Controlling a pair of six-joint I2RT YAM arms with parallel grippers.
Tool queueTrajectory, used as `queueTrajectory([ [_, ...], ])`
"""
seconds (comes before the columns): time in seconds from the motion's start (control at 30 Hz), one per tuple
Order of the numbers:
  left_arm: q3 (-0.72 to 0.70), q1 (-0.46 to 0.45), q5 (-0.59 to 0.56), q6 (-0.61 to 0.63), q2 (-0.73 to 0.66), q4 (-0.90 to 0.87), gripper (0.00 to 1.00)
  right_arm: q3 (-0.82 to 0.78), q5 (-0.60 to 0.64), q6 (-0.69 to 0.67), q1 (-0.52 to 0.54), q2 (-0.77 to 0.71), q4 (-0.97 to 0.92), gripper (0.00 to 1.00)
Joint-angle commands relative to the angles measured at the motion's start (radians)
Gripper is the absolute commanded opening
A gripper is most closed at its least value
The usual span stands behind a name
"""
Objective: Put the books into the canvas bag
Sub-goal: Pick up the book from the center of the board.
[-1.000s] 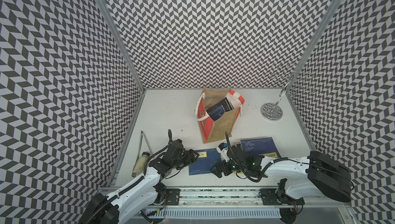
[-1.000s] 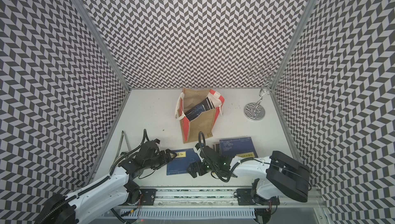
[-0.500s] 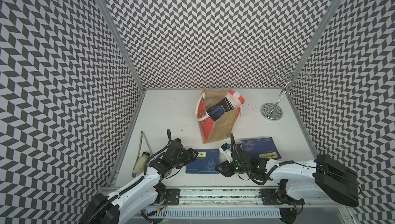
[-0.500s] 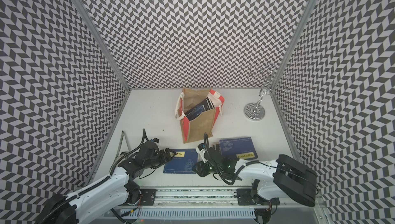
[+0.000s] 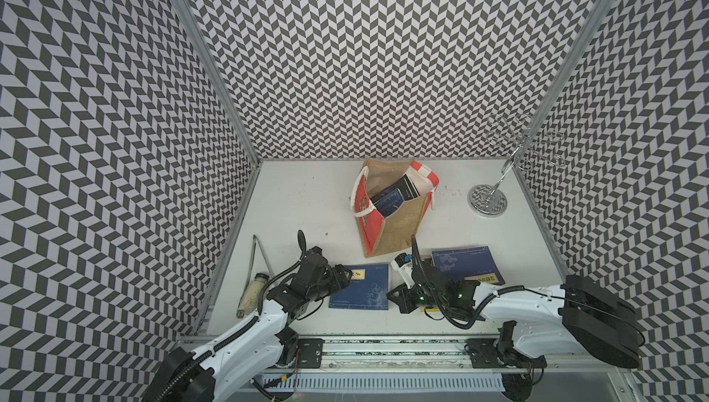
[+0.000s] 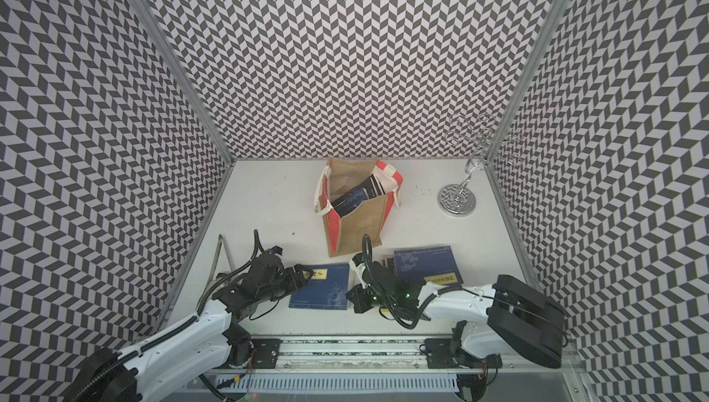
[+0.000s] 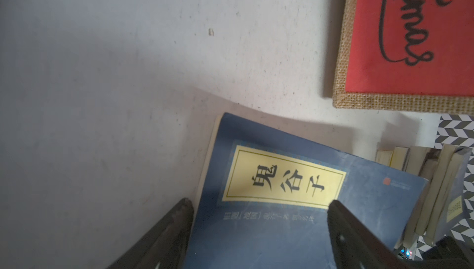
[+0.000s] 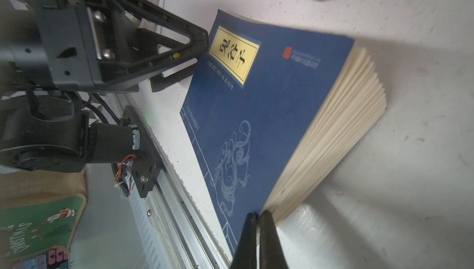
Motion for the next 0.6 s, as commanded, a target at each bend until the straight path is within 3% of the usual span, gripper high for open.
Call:
queueTrajectory([
  [0.0,-0.002,-0.021,0.129,-0.019,0.010,-0.038,0.81,0.060,0.023,-0.044,0.006,-0.032,0.188,0.00],
  [0.2,0.023,-0.019,0.109,-0.006,0.005,-0.051,0.81,0.069,0.109,-0.023,-0.013,-0.052,0.104,0.03],
  [0.23,0.020,-0.019,0.112,-0.006,0.012,-0.046,0.81,0.067,0.108,-0.017,-0.029,-0.045,0.093,0.15],
  [0.3,0.022,-0.019,0.119,-0.006,0.026,-0.040,0.81,0.061,0.097,-0.014,-0.059,-0.031,0.086,0.49],
  [0.37,0.025,-0.019,0.120,-0.003,0.032,-0.038,0.81,0.056,0.096,-0.017,-0.086,-0.014,0.088,0.68],
  [0.57,0.039,-0.017,0.108,0.004,0.031,-0.048,0.81,0.056,0.061,-0.040,-0.150,0.072,0.119,0.79],
])
